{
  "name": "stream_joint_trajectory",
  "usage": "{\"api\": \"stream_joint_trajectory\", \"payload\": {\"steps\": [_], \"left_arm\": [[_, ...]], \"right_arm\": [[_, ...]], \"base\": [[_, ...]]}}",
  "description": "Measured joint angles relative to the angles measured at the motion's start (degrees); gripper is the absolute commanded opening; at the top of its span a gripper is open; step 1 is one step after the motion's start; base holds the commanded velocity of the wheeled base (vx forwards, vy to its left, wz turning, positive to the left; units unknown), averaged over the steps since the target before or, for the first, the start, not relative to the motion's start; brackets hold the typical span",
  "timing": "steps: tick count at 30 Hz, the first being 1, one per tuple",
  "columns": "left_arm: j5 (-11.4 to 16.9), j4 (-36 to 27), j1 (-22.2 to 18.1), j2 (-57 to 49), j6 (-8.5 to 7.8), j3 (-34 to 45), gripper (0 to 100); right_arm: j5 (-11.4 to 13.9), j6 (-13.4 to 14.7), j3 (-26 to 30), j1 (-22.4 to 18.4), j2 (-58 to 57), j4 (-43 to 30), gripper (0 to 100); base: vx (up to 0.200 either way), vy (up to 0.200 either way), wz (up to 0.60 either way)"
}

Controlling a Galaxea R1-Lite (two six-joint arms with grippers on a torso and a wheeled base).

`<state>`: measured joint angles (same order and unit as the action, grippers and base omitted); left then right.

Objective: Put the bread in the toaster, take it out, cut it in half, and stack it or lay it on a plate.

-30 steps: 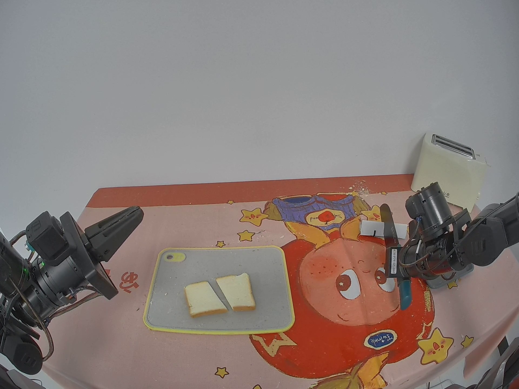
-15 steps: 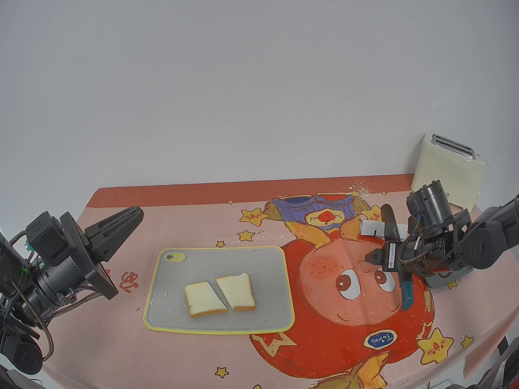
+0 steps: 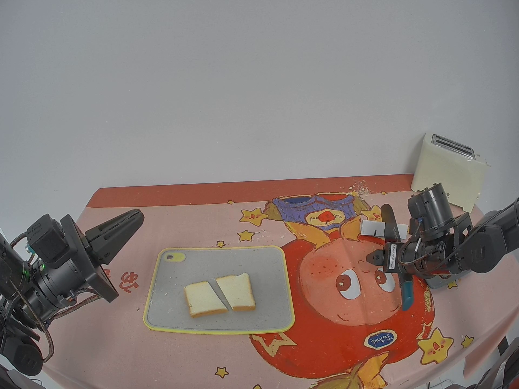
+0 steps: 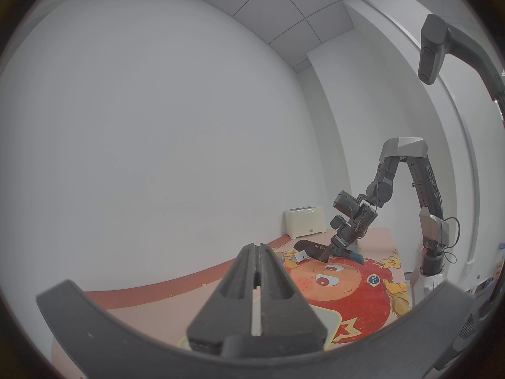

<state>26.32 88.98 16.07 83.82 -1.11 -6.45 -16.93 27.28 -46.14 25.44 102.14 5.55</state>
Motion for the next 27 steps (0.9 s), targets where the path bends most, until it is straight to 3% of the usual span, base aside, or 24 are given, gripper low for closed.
{"api": "stream_joint_trajectory", "payload": {"steps": [6, 10, 14, 20, 22, 25, 26, 27], "left_arm": [[-0.1, 0.0, -0.1, 0.2, 0.21, 1.2, 0], [-0.3, -0.1, -0.1, 0.5, 0.9, 2.1, 0], [-0.4, -1.6, 0.0, 1.2, 4.25, 3.0, 0], [-0.4, -2.9, 1.8, 2.5, 12.46, 4.7, 0], [-0.4, -3.0, 2.7, 2.8, 13.62, 5.1, 0], [-0.3, -3.0, 4.2, 3.9, 14.85, 5.2, 0], [-0.4, -3.0, 4.6, 4.6, 15.17, 5.2, 0], [-0.4, -3.0, 4.8, 5.1, 15.34, 5.2, 0]], "right_arm": [[-1.4, -2.0, 0.3, 1.1, -5.0, 0.8, 100], [-1.6, -3.0, 0.7, 6.1, -11.5, 1.3, 100], [-0.8, -3.5, 1.0, 11.8, -16.4, 1.5, 100], [6.8, -1.2, 1.6, 15.6, -17.9, 2.5, 100], [9.4, 0.2, 1.6, 16.2, -17.5, 3.8, 100], [15.7, 1.6, 0.6, 17.3, -16.0, 7.1, 100], [17.0, 2.0, -0.1, 17.6, -15.0, 8.0, 0], [17.7, 2.2, -0.7, 17.8, -14.2, 8.5, 0]], "base": [[0.0, 0.0, 0.0], [0.0, 0.0, 0.0], [0.0, 0.0, 0.0], [0.0, 0.0, 0.0], [0.0, 0.0, 0.0], [0.0, 0.0, 0.0], [0.0, 0.0, 0.0], [0.0, 0.0, 0.0]]}}
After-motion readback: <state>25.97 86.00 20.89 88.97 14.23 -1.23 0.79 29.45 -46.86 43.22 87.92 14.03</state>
